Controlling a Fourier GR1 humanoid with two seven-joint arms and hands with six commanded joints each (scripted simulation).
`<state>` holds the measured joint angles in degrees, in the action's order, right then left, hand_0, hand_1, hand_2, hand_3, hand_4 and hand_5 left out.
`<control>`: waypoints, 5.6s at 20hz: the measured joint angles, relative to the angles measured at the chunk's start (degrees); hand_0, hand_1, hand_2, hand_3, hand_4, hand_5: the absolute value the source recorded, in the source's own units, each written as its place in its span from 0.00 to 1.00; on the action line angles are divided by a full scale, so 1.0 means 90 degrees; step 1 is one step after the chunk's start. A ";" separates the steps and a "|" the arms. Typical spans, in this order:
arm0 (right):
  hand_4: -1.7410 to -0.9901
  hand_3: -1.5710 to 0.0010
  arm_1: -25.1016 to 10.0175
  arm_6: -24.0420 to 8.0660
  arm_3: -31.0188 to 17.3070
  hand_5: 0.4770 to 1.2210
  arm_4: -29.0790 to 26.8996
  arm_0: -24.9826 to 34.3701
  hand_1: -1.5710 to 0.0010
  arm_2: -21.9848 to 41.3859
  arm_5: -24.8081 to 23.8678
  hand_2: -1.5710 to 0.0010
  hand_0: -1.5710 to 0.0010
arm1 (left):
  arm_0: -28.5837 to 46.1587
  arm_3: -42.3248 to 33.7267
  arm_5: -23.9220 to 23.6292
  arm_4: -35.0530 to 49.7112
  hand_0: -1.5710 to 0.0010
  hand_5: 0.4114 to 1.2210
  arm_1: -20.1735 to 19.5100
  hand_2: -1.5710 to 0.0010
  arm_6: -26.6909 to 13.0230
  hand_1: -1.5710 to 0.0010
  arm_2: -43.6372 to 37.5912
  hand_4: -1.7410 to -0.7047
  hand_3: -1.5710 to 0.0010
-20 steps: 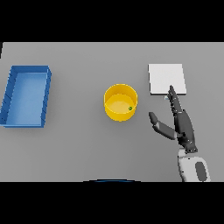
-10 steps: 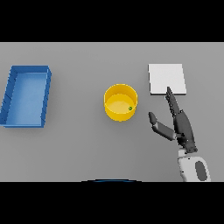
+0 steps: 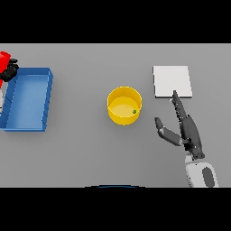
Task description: Pick up the red beaker and tilt it to pour out 1 green nut into yellow bowl. Pick up the yellow bowl and place it on the metallic measuring scale.
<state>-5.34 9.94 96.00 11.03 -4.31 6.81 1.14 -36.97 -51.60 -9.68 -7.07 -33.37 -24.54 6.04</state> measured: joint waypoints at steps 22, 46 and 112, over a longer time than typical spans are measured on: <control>0.88 1.00 -0.0247 -0.0518 0.0111 0.25 0.0684 0.0297 1.00 0.0278 -0.0070 1.00 1.00 | 0.0794 -0.1534 0.1113 0.0486 0.98 0.30 -0.0301 0.98 -0.0200 0.98 0.0298 0.92 0.98; 0.77 1.00 -0.1894 0.0476 -0.2744 0.26 0.4157 0.4326 1.00 0.3208 0.2242 1.00 1.00 | 0.1004 -0.1729 0.1125 0.0665 1.00 0.36 -0.0251 1.00 -0.0180 1.00 0.0201 0.90 1.00; 0.00 0.12 -0.2716 -0.0089 -0.5592 1.00 0.3902 0.5627 0.00 0.1977 0.1640 0.12 0.00 | 0.1158 -0.2223 0.1157 0.0848 1.00 0.49 -0.0348 1.00 -0.0762 1.00 0.0166 0.86 1.00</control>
<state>-29.79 9.14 45.67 46.15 46.33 24.60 15.90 -26.55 -71.60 0.73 0.56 -36.51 -31.39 7.54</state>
